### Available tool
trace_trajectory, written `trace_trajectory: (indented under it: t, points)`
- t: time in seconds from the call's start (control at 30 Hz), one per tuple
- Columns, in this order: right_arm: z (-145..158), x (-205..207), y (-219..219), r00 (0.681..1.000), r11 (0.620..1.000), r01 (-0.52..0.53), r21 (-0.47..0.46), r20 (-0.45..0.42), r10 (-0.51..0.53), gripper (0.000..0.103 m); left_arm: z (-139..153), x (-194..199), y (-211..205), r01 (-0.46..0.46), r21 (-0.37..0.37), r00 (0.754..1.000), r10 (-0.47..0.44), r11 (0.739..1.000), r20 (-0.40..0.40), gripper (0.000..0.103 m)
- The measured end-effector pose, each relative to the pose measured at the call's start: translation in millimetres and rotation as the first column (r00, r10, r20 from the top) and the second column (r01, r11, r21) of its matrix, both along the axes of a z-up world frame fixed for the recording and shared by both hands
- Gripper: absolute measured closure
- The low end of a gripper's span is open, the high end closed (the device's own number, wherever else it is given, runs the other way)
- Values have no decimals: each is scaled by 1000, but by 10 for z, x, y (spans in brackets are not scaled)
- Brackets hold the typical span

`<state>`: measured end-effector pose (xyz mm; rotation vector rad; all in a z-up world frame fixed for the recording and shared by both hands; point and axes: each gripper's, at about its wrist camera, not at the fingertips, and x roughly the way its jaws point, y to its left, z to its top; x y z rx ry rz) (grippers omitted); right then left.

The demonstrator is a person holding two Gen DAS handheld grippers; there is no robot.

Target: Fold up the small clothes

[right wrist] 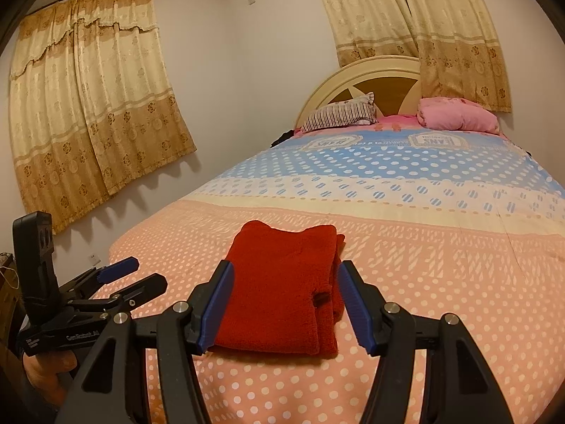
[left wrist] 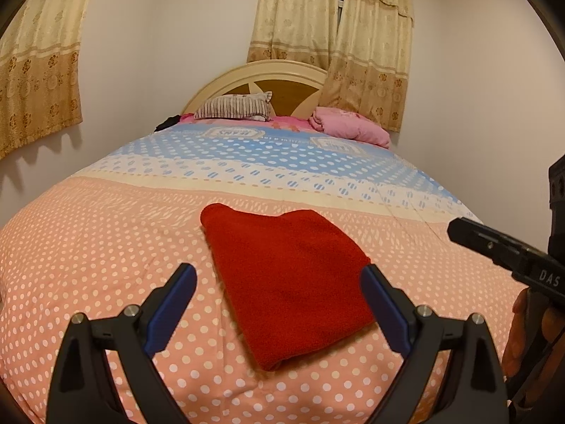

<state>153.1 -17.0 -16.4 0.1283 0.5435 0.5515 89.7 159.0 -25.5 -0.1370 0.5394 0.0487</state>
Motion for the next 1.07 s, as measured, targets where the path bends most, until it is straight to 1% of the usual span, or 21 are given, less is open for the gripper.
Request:
trace_trajectory:
  t: [0.13,0.2,0.3,0.5,0.6,0.63,0.83,1.07]
  points:
    - [51,-51,-4,1000,1000,-1,-2,26,1,41,-7,15,-22,4,12,1000,-4,1000,-8,6]
    - [84,-79,-13,999,1000,1,-1,44,-1,41,-12,29,-22,-2,15,1000,3,1000,-23,3]
    - [128,-118,-11,998,1000,5,-2,68,-5,41,-15,37,-11,0,20,1000,0,1000,-30,3]
    - [158,-162,4,996,1000,-1,-4,86,1,41,-3,45,1,-13,32,999,14,999,-36,3]
    - [162,-173,16,996,1000,-6,-6,88,6,41,8,42,2,-18,42,999,19,999,-35,2]
    - [164,-178,21,996,1000,-8,-5,89,8,41,10,39,1,-22,50,999,24,998,-33,0]
    - [131,-170,38,996,1000,-19,-14,82,20,41,-10,40,18,-35,71,999,38,997,-34,0]
    - [67,-166,54,998,999,-26,-21,64,27,41,-23,34,-7,-1,68,1000,2,998,-25,0]
